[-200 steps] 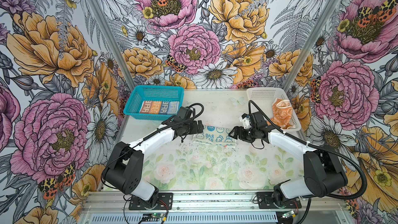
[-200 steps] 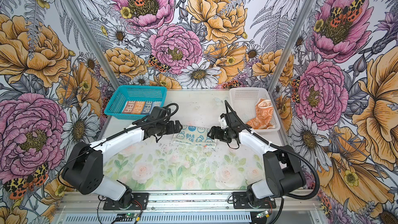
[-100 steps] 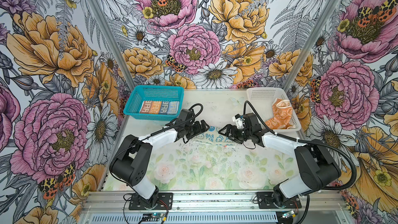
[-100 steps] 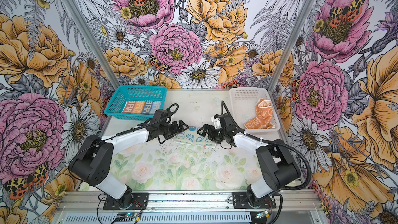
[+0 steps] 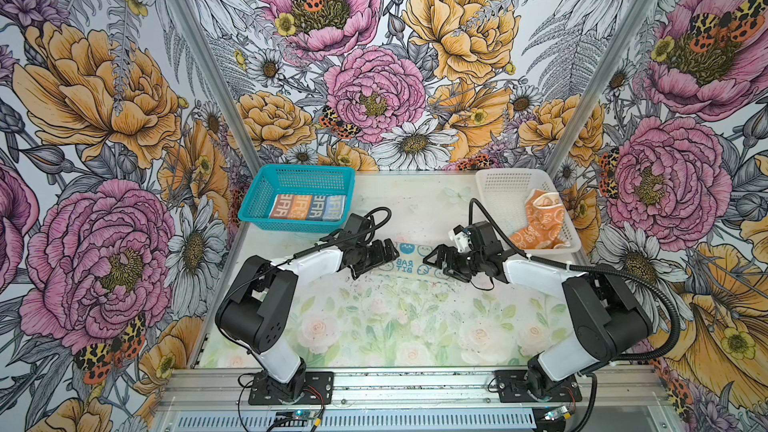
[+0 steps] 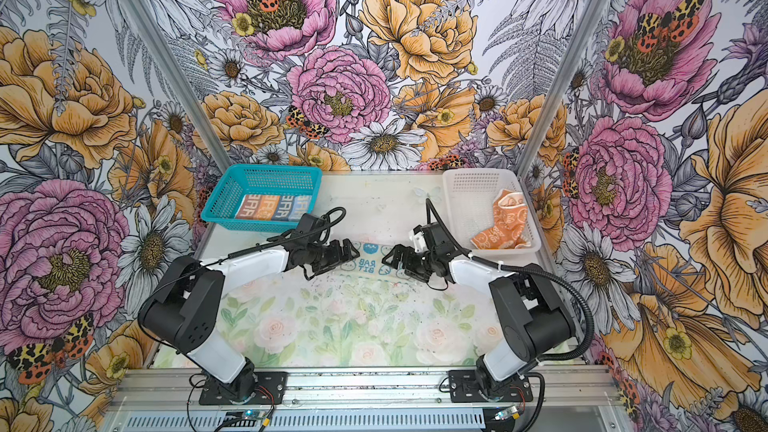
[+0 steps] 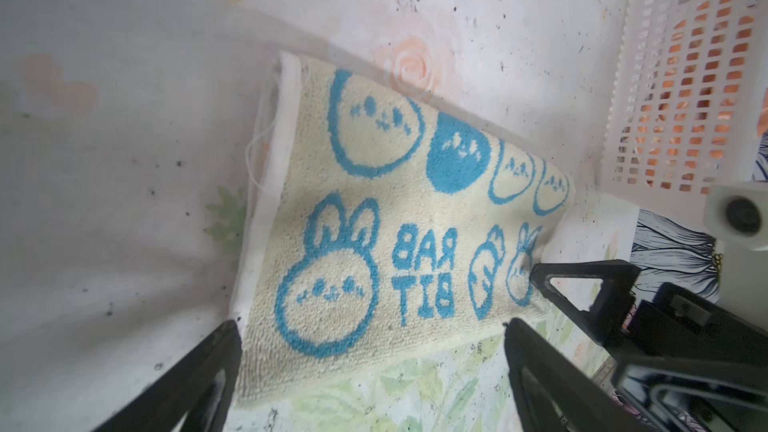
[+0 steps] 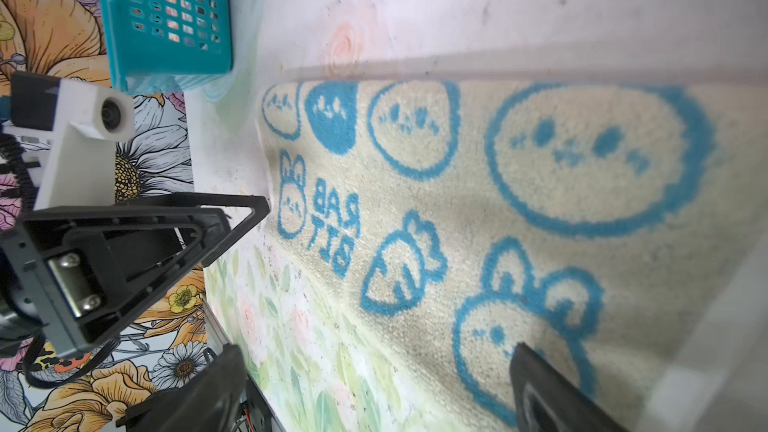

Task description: Fold and stack the towels

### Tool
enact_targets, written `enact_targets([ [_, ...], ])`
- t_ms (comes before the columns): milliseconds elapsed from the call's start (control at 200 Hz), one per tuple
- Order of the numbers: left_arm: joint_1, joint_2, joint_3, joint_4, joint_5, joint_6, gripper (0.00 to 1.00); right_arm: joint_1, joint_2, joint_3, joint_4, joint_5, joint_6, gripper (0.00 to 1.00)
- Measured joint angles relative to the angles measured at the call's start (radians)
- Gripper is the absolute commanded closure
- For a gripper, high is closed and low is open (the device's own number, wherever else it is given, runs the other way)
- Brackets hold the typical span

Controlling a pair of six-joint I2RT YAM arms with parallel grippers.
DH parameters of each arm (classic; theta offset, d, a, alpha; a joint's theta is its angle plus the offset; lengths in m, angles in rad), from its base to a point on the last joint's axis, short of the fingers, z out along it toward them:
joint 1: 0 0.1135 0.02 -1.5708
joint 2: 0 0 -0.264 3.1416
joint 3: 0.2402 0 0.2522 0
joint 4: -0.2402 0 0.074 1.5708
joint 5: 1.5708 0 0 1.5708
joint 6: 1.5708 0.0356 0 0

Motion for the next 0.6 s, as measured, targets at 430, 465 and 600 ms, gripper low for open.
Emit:
enact_targets([
  [430, 0.007, 0.121, 0.217, 0.016, -0.003, 0.013, 0.01, -0.068, 0.152, 0.207, -0.035, 0.025, -0.049, 0.01],
  [465, 0.007, 0.143, 0.217, 0.016, -0.003, 0.013, 0.01, -0.068, 0.171, 0.207, -0.042, 0.026, -0.054, 0.01],
  [600, 0.007, 0.219, 0.211, 0.021, -0.003, 0.014, 0.01, -0.068, 0.208, 0.196, -0.058, 0.042, -0.075, 0.01],
])
